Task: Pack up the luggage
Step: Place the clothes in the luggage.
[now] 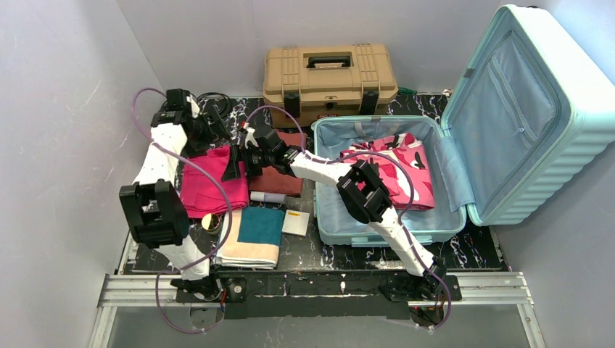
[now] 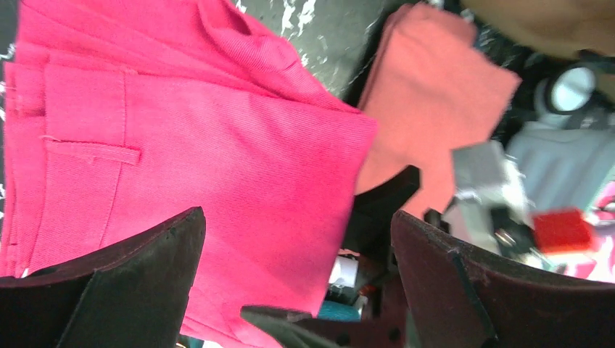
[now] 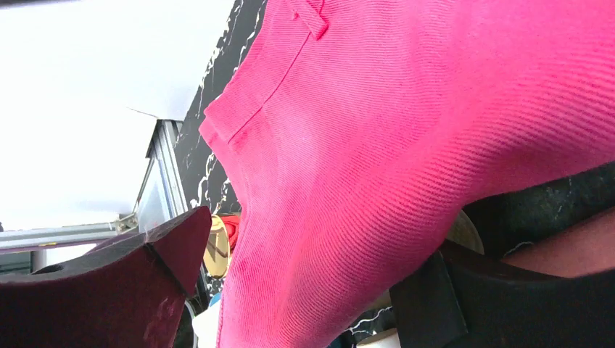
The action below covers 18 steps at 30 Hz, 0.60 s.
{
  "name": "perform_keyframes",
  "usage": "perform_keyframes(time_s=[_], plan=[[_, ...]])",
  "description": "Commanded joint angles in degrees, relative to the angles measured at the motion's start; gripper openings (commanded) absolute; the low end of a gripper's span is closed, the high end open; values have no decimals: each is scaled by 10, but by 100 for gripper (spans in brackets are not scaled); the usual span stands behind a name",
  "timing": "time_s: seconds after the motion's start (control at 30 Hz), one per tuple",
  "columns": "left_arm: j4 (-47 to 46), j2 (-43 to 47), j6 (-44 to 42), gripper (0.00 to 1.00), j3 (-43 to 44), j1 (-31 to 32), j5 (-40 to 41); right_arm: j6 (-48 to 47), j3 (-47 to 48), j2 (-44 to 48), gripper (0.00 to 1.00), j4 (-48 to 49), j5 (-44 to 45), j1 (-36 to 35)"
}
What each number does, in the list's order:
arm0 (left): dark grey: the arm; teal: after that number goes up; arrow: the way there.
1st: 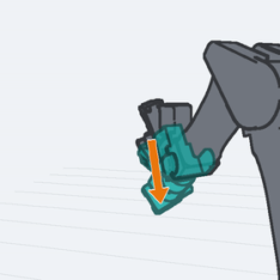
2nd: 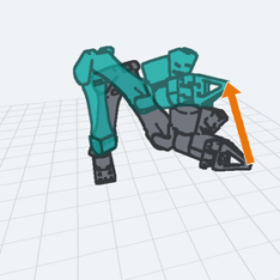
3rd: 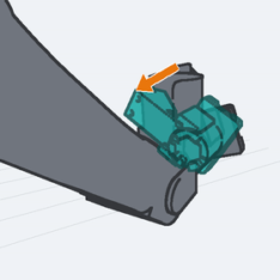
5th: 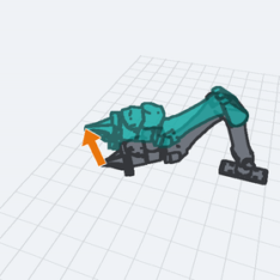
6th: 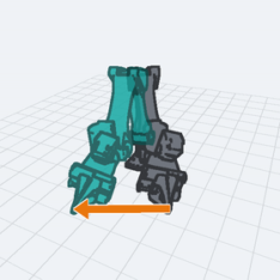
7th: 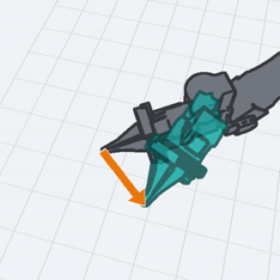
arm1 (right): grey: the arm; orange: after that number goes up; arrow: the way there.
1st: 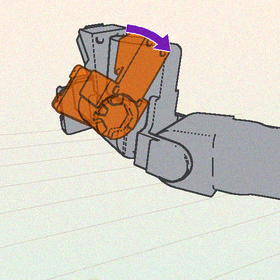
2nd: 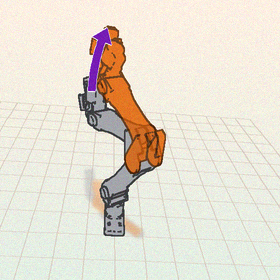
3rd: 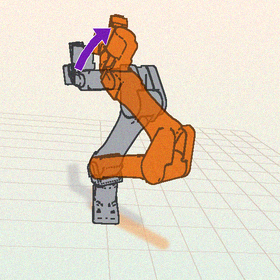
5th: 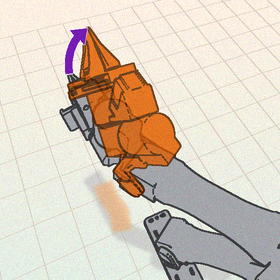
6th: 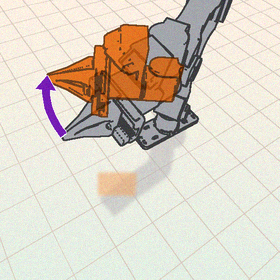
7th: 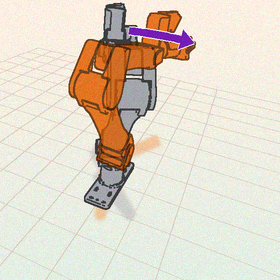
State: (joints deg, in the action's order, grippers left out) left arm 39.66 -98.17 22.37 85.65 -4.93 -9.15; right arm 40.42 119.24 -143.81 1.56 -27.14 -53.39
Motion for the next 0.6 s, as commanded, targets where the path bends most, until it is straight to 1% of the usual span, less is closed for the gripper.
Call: perform_keyframes(time_s=[0.0,0.1,0.2,0.27,0.3,0.37,0.4,0.5,0.57], plan=[[-9,75,1,98,25,-31,-59,22,-5,-8,93,12,2,-2],[-14,101,-22,98,18,-60,-55,39,-6,-17,91,23,-3,0],[-19,128,-40,98,3,-85,-54,78,-15,-26,86,55,-23,4],[-22,146,-53,98,-12,-98,-52,109,-24,-31,83,80,-35,8],[-24,158,-58,98,-23,-104,-49,121,-28,-33,79,96,-40,9],[-27,177,-70,98,-41,-114,-46,141,-36,-34,67,114,-49,14],[-29,188,-74,98,-50,-120,-43,151,-40,-33,59,127,-53,17],[-39,220,-87,98,-80,-135,-40,162,-44,-29,34,139,-57,23],[-41,239,-98,98,-97,-144,-35,157,-44,-24,13,136,-57,24]])
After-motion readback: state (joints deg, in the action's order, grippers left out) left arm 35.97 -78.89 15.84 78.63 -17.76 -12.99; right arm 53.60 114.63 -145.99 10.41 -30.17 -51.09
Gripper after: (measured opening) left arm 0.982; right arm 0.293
